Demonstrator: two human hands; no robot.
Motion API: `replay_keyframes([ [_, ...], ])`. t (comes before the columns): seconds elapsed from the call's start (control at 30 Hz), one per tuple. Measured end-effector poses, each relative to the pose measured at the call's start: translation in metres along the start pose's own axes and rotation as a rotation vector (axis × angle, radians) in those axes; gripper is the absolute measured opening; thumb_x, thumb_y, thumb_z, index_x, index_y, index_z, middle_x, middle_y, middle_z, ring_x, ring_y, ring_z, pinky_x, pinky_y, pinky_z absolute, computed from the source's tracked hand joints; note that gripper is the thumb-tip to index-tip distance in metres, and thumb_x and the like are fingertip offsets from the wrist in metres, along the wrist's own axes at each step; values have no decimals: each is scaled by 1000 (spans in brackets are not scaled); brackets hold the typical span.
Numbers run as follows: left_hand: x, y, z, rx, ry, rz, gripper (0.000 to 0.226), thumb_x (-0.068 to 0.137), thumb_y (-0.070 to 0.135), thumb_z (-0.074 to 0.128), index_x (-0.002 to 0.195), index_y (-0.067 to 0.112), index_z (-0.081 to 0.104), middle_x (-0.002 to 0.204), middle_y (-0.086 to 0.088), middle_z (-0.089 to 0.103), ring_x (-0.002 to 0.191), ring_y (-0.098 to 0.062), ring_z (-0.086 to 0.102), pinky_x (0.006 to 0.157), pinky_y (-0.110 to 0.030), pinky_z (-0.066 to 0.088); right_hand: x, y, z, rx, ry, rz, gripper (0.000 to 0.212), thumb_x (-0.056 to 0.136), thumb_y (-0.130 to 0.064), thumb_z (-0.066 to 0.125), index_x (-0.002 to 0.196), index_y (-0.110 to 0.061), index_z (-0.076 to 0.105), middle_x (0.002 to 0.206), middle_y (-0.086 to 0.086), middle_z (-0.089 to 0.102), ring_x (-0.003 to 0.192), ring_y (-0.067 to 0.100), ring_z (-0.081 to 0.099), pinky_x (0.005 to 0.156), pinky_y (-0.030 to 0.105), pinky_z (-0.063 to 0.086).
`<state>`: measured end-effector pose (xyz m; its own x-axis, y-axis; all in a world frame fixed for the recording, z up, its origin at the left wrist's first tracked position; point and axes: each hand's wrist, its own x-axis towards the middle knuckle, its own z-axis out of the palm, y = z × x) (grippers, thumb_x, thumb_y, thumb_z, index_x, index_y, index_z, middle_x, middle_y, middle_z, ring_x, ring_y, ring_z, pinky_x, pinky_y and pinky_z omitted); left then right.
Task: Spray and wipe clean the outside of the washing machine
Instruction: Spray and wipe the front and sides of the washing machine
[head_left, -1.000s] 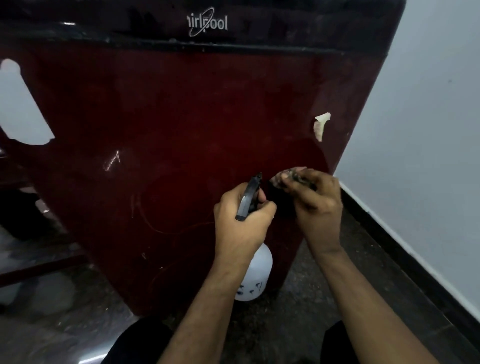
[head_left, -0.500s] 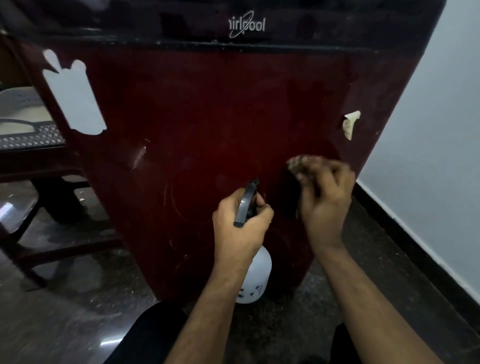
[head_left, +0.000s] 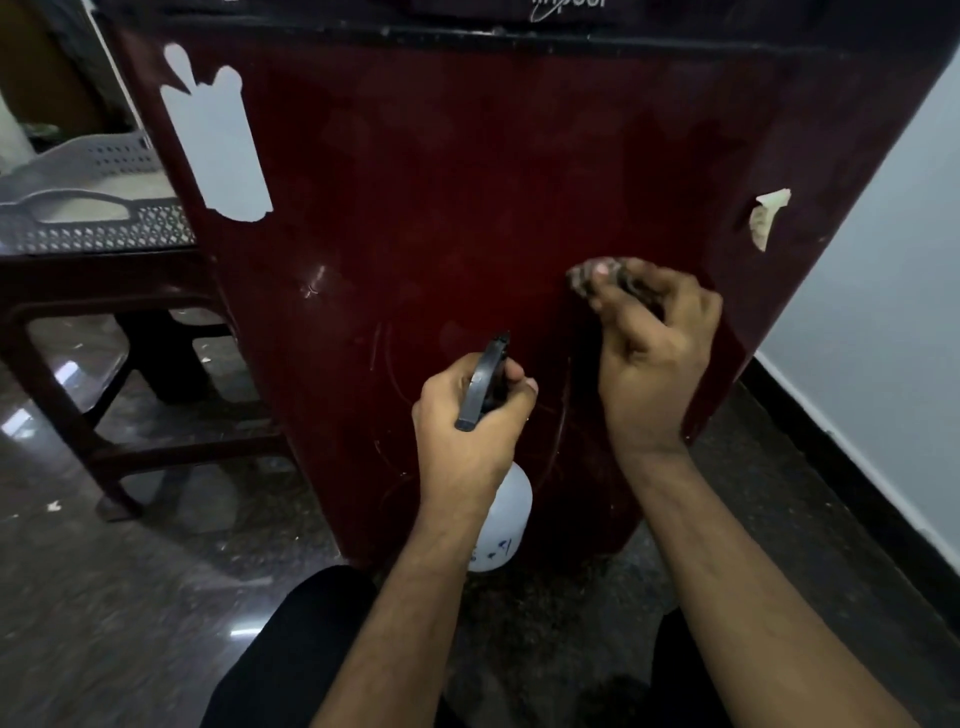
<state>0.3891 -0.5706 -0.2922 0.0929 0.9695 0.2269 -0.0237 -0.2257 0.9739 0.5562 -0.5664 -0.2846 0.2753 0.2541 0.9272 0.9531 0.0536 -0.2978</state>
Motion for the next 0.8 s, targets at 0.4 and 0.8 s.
replay_keyframes([
  [0.4,-6,-18,-12,-20,-31,-58,21,88,13,77,73,21,65,57,7,53,55,-15,49,57,-34,44,-20,2,7,-57,-57,-68,19,98,-14,71,111,-23,80,118,4,68,100,30,54,78,24,43],
  [0.8,2,-12,-60,9,108,-9,25,88,8,70,70,18,57,59,2,48,57,-21,43,54,-37,40,-26,-44,36,77,-111,-139,18,100,-24,69,116,-24,78,112,7,67,96,28,54,73,26,45],
])
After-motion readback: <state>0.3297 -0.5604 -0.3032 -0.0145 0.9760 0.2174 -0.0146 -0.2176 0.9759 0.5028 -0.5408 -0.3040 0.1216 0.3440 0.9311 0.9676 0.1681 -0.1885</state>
